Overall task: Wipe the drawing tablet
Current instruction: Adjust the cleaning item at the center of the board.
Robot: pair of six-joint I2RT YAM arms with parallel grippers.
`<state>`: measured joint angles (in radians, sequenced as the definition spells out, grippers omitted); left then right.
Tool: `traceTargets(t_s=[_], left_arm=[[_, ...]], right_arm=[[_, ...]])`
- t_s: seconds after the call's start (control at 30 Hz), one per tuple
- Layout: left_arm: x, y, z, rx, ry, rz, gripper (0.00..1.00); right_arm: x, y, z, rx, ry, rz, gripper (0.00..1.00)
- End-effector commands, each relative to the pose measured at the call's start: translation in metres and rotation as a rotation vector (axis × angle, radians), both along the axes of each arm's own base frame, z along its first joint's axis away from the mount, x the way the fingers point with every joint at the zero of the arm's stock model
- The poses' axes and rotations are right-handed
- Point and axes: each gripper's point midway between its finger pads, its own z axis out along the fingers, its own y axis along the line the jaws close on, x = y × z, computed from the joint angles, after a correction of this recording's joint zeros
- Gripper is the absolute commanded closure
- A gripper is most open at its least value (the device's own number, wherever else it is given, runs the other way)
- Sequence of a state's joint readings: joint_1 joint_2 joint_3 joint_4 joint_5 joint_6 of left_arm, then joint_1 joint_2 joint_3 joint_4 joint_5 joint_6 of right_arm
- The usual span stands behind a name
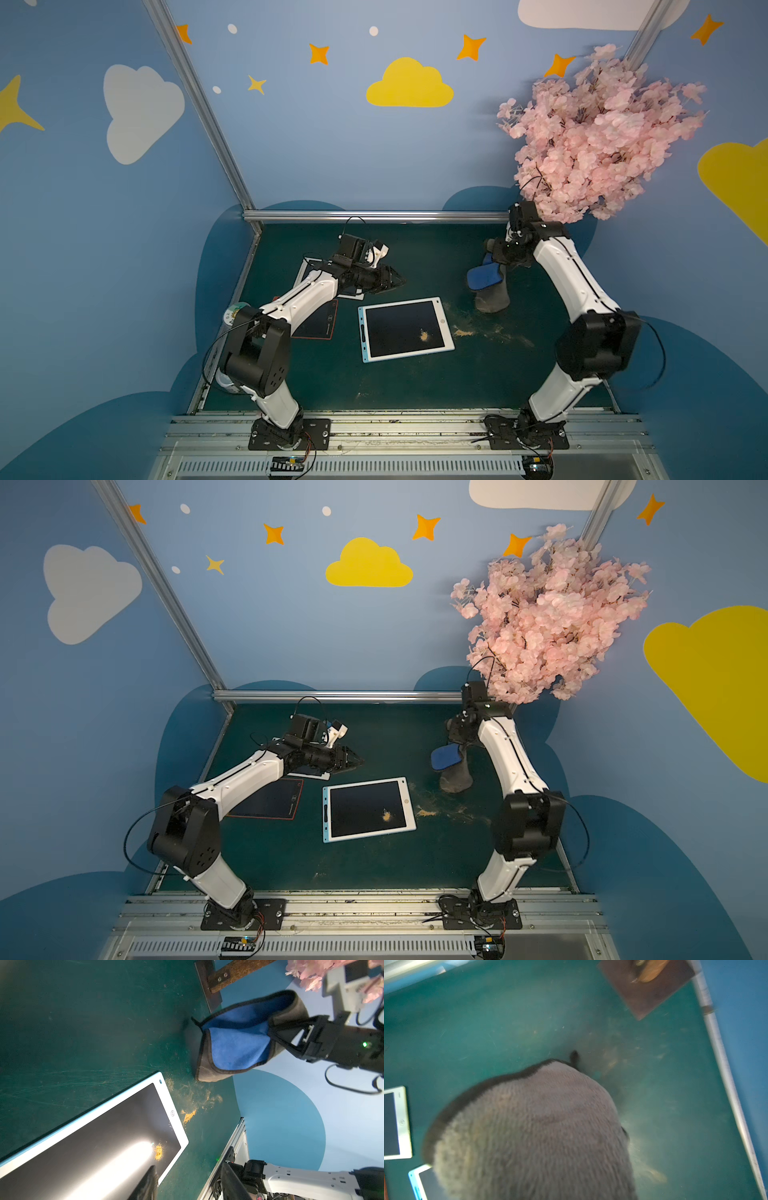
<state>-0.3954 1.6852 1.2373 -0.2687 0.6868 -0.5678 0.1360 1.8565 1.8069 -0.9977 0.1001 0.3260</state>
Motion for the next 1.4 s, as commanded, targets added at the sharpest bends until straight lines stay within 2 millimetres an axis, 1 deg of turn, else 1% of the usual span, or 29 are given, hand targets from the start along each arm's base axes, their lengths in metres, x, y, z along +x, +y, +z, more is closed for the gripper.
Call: traceTargets(t_s=[0.0, 0.03, 0.07, 0.1, 0.13, 0.23, 0.27, 0.37, 0.47, 0.57, 0.63, 0.73, 0.83, 1.0, 1.07, 1.27, 1.37], left_arm=[[-0.006, -0.003, 0.022, -0.036, -0.049, -0.028, 0.5], [-0.007, -0.002, 0.023, -0.033, -0.054, -0.03, 0.5], [-0.007, -0.001, 0.023, -0.028, -0.056, -0.03, 0.51], [-0.007, -0.001, 0.023, -0.025, -0.055, -0.028, 0.5], [-0.008, 0.0, 0.023, -0.022, -0.056, -0.029, 0.5], [-0.009, 0.001, 0.022, -0.016, -0.056, -0.027, 0.5], [-0.008, 0.002, 0.022, -0.014, -0.056, -0.025, 0.51], [-0.008, 0.002, 0.02, -0.012, -0.051, -0.024, 0.5], [-0.007, 0.001, 0.019, -0.013, -0.049, -0.026, 0.5], [-0.006, 0.002, 0.019, -0.01, -0.045, -0.024, 0.5], [-0.007, 0.002, 0.02, -0.01, -0.045, -0.023, 0.5], [-0.01, 0.005, 0.022, -0.005, -0.049, -0.019, 0.5], [-0.016, 0.009, 0.023, 0.01, -0.054, -0.014, 0.5], [-0.024, 0.015, 0.022, 0.023, -0.054, -0.006, 0.5], [-0.026, 0.017, 0.021, 0.025, -0.051, -0.004, 0.5], [-0.027, 0.022, 0.024, 0.026, -0.061, 0.004, 0.5], [-0.027, 0.024, 0.024, 0.027, -0.059, 0.008, 0.5]], right_arm=[[0.016, -0.004, -0.022, -0.025, 0.128, 0.006, 0.77], [0.022, -0.013, -0.028, -0.074, 0.157, -0.025, 0.45], [0.023, -0.021, -0.034, -0.118, 0.196, -0.058, 0.24], [0.022, -0.025, -0.038, -0.143, 0.225, -0.078, 0.14], [0.02, -0.024, -0.041, -0.15, 0.238, -0.081, 0.12], [0.011, -0.006, -0.044, -0.132, 0.21, -0.036, 0.11], [0.006, 0.004, -0.043, -0.11, 0.194, -0.011, 0.12], [-0.01, 0.024, -0.044, -0.072, 0.21, 0.03, 0.14], [-0.023, 0.045, -0.051, -0.015, 0.235, 0.073, 0.16], [-0.027, 0.068, -0.063, 0.111, 0.276, 0.098, 0.2], [-0.023, 0.078, -0.072, 0.125, 0.295, 0.123, 0.25], [-0.012, 0.08, -0.088, 0.014, 0.317, 0.168, 0.27], [-0.002, 0.075, -0.104, -0.134, 0.36, 0.186, 0.3], [0.012, 0.081, -0.122, -0.228, 0.365, 0.216, 0.31], [0.013, 0.084, -0.129, -0.252, 0.375, 0.231, 0.31], [0.011, 0.081, -0.152, -0.325, 0.425, 0.241, 0.32], [0.011, 0.079, -0.158, -0.346, 0.434, 0.238, 0.37]])
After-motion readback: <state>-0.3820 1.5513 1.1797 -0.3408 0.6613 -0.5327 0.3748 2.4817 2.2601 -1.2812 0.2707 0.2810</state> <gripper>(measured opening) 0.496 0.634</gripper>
